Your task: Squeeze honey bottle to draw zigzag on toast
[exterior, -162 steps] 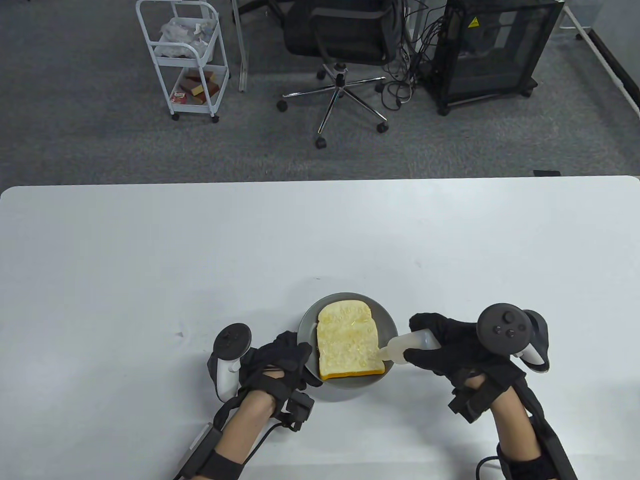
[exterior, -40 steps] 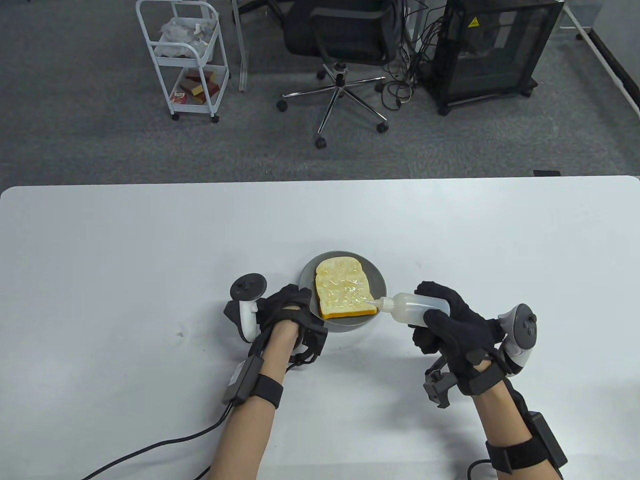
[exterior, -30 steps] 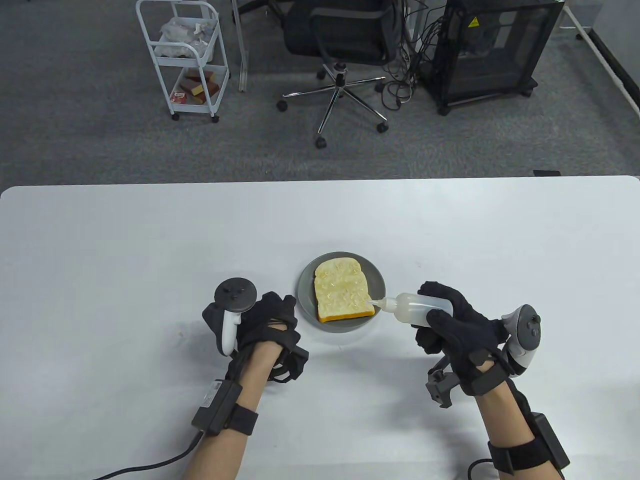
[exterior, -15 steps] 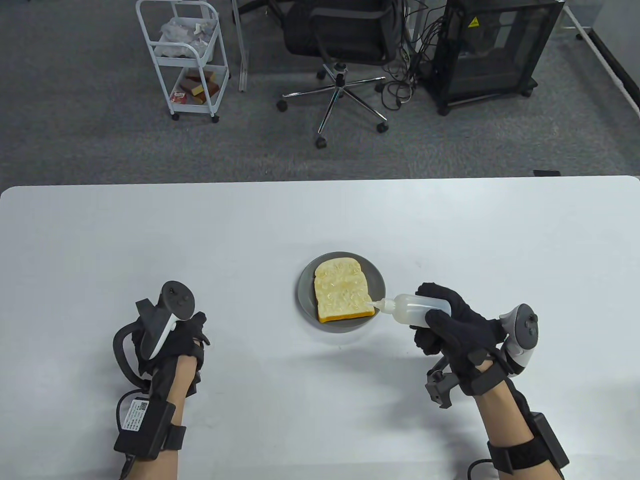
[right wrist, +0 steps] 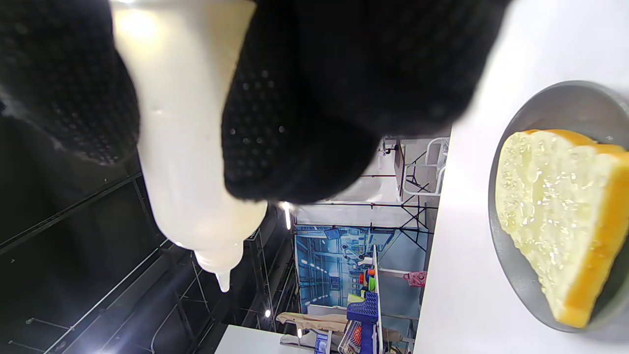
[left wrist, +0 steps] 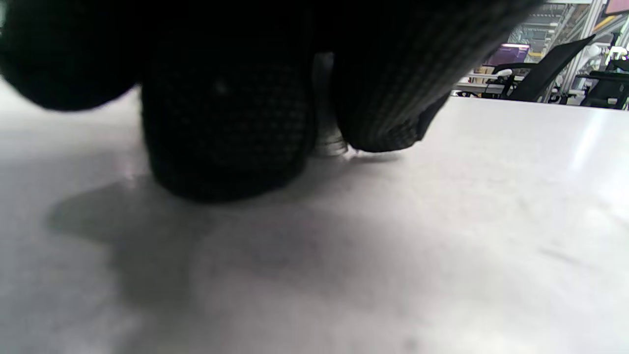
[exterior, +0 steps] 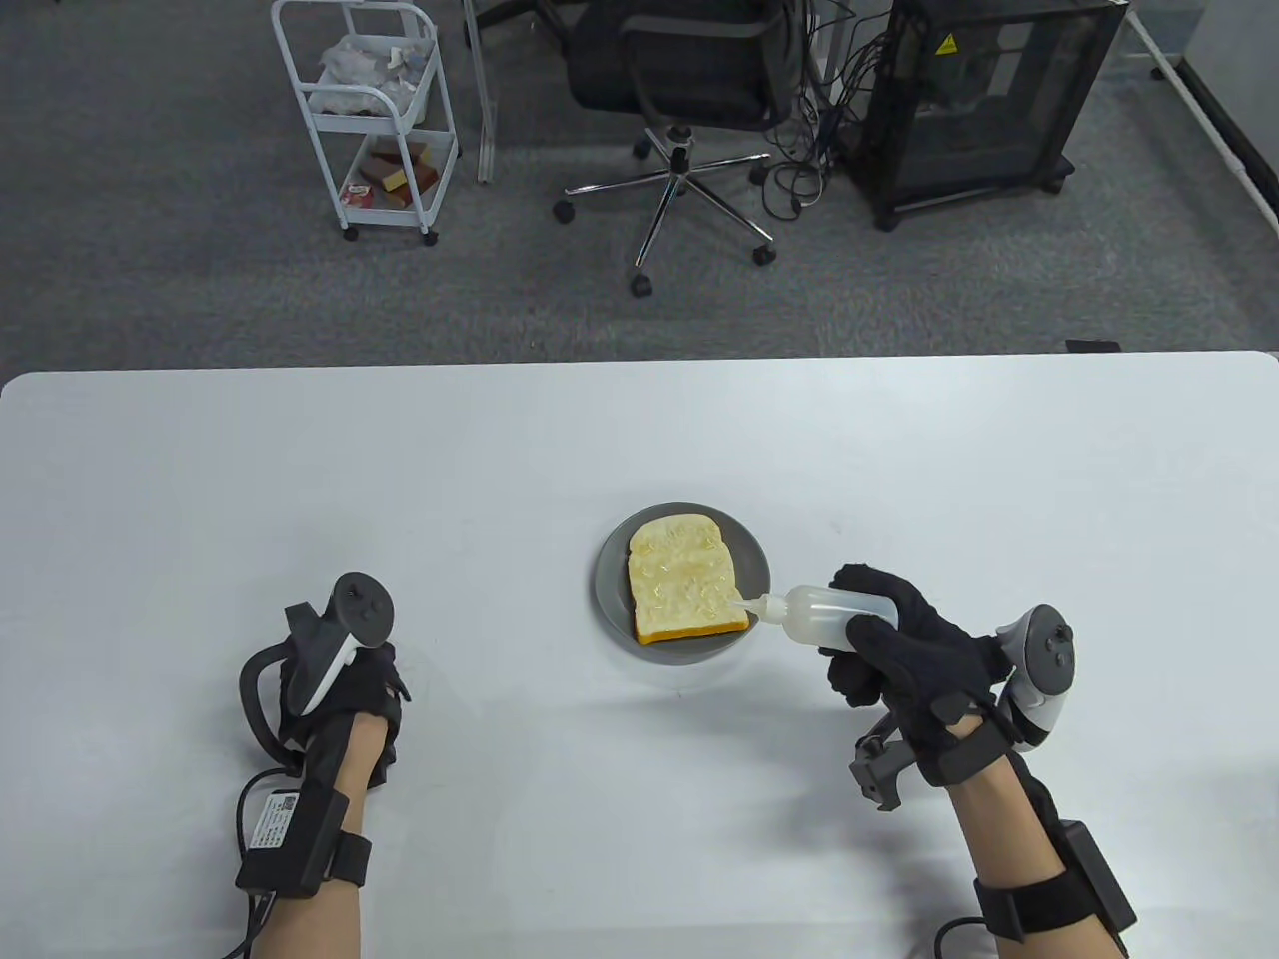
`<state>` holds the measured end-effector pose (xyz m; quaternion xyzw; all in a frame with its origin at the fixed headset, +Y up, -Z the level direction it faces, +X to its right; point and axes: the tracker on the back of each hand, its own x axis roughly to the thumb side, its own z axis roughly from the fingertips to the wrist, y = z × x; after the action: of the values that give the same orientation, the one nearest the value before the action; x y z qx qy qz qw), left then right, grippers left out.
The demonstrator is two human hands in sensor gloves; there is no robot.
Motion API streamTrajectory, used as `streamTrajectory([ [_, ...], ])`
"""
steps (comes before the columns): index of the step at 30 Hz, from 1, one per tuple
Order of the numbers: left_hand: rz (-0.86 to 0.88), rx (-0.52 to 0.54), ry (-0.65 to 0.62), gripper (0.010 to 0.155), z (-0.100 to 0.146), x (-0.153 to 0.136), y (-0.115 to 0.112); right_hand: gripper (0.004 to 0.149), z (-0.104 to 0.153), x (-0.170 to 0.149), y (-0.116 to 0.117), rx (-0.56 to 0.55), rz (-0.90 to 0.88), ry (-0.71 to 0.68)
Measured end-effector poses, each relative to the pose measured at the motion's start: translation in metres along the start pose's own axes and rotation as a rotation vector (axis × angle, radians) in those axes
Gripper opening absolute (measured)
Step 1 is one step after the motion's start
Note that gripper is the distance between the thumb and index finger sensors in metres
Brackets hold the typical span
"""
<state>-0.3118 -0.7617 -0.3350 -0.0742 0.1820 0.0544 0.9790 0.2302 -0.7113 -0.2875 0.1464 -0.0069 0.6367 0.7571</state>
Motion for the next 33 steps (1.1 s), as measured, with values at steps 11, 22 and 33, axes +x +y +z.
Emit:
streamTrajectory([
  [11,0.706,0.065,-0.483,0.040,0.097,0.078,0.074,0.077,0.002,0.003,0.007,0.030,-0.035,-0.008],
  [22,1.423,-0.238,-0.705,0.041,0.115,0.128,0.024,0.078,0.001,-0.014,0.025,0.101,0.021,0.028],
  [33,1.484,-0.326,-0.678,0.041,0.119,0.133,0.005,0.078,0.004,-0.024,0.041,0.130,0.079,0.044],
])
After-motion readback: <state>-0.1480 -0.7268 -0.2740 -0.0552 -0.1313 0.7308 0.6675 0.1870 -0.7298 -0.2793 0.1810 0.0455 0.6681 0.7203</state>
